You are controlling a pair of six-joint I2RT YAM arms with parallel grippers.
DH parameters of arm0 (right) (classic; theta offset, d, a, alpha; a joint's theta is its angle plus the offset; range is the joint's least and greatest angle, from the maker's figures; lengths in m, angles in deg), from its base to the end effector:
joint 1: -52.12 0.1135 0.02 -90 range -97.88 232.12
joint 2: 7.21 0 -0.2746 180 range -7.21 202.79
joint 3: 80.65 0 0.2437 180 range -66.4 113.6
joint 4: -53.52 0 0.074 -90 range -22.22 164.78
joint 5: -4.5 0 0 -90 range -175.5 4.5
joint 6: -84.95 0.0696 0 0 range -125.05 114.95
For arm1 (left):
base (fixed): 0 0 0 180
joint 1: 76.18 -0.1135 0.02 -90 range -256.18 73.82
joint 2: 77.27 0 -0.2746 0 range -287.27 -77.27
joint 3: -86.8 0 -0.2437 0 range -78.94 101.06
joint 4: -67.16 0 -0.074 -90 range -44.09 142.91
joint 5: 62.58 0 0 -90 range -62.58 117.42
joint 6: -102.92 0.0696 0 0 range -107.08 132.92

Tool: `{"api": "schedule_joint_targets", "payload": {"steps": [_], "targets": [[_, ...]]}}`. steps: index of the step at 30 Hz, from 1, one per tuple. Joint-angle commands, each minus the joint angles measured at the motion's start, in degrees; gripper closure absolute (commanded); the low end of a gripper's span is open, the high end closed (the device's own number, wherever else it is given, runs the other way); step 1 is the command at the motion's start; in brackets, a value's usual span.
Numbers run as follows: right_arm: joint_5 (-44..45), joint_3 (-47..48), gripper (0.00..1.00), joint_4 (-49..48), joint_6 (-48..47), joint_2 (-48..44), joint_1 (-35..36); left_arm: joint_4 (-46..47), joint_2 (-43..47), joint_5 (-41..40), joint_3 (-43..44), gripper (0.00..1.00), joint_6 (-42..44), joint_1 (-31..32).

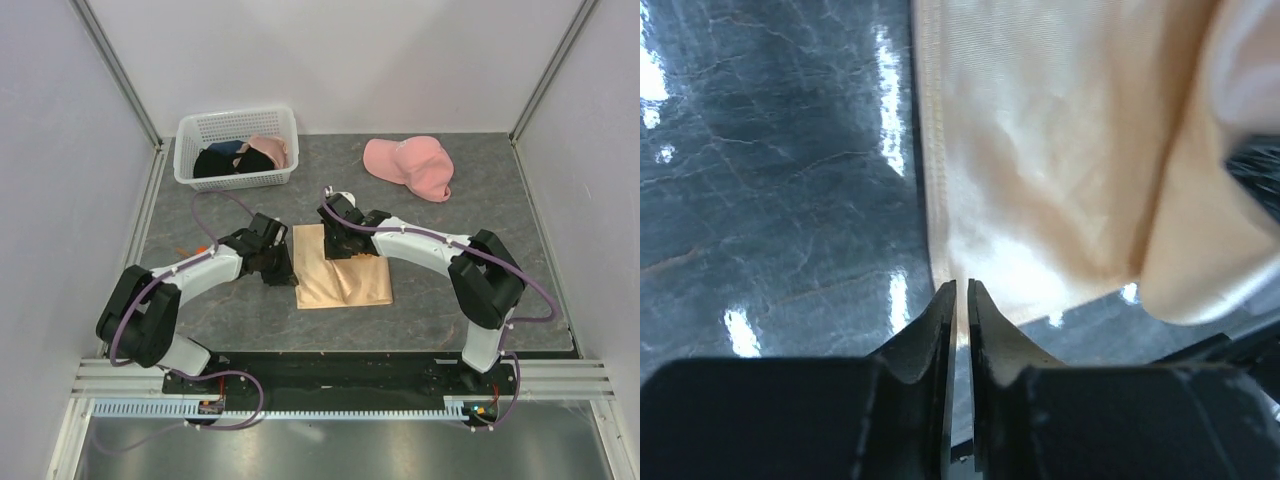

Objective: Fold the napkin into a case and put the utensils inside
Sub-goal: Fold the rectangle-folded napkin at the center of the board.

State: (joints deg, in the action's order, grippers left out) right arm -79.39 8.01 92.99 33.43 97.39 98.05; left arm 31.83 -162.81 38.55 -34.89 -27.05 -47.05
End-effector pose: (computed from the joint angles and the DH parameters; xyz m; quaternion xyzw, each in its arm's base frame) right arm 0.2869 0.2857 0.1944 -0.0461 0.9524 0.1617 0.2541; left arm 0.2388 -0.1485 0.1495 -0.0684 0.9647 -0.2115 0.1410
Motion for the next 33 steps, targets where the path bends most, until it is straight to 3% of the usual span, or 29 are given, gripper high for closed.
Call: {"api": "schedule_joint_targets", "payload": {"steps": [1, 7, 11, 31, 33], "targets": [[1.71, 3.81, 1.0, 1.32, -2.88, 0.17, 0.65, -1.68, 3.72, 2.48, 2.52, 0.84, -2.22, -1.79], [2.77, 4.87, 1.0, 2.91, -1.14, 0.17, 1.44, 0.95, -6.73, 3.89, 5.96, 0.86, -1.96, -1.97], [2.24, 6.27, 1.0, 2.82, 1.42, 1.13, 1.88, 2.62, -8.85, 3.28, 4.38, 0.87, -2.05, -1.35], [-1.35, 10.4, 1.0, 1.51, 5.73, 9.4, 3.37, 3.06, -4.47, 1.96, 1.04, 0.87, -1.87, -1.18], [-3.2, 11.02, 0.89, 1.07, 5.12, 10.45, 3.37, 2.54, -3.06, 1.61, 0.86, 0.86, -1.61, -1.18]]}}
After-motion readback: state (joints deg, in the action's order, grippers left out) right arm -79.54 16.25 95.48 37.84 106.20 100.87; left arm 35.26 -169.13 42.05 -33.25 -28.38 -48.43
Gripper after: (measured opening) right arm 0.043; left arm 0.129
